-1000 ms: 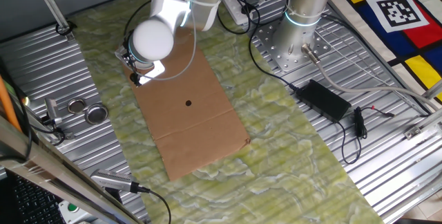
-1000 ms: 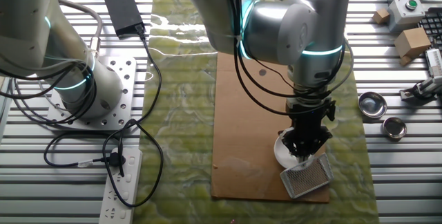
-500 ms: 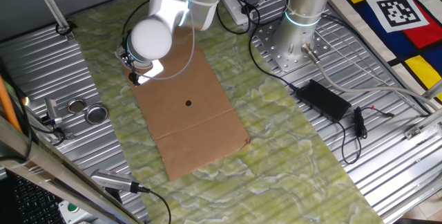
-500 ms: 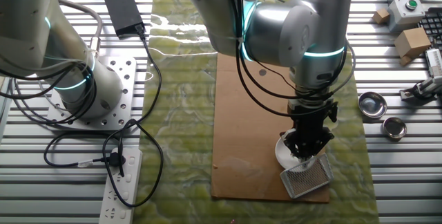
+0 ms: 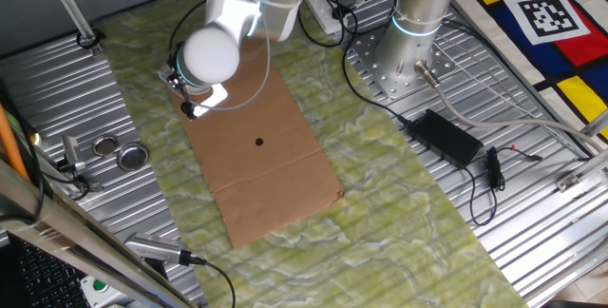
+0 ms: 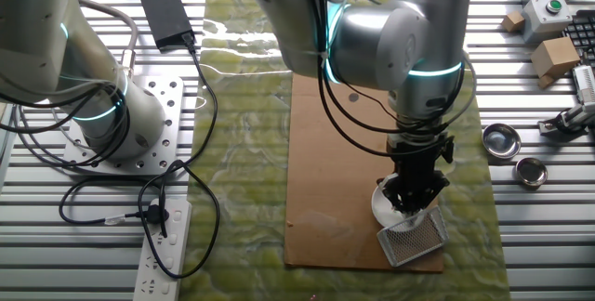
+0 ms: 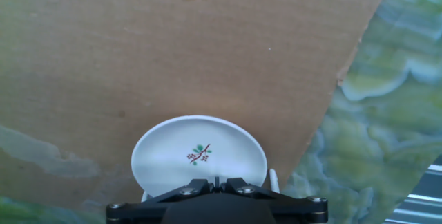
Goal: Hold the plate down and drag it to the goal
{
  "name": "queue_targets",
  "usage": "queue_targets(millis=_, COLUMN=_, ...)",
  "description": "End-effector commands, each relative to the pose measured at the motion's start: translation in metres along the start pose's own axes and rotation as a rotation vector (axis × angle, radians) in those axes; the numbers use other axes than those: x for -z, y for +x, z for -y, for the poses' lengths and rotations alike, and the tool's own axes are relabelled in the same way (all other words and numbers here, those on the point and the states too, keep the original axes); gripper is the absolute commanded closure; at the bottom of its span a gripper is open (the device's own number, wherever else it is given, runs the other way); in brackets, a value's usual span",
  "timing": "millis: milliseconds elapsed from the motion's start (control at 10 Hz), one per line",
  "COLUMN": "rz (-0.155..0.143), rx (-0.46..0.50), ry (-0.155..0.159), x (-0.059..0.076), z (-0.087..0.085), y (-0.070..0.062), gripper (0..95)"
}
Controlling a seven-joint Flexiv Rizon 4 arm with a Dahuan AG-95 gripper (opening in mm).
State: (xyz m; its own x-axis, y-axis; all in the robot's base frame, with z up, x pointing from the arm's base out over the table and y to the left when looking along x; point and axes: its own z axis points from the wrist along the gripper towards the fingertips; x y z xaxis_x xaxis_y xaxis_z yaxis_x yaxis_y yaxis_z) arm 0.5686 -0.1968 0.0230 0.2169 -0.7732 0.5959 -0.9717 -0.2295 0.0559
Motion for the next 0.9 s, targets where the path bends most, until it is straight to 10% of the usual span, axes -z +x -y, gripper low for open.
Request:
queue_targets(millis=100, rz=-0.004, rx=0.008, ry=0.009, x=-0.0009, z=0.0003, y=0.0002, gripper=95.0)
queue_targets(millis=900, rz=-0.016, rx=0.028, ry=0.022, x=-0.0024, z=0.0005, y=0.0039, gripper=95.0)
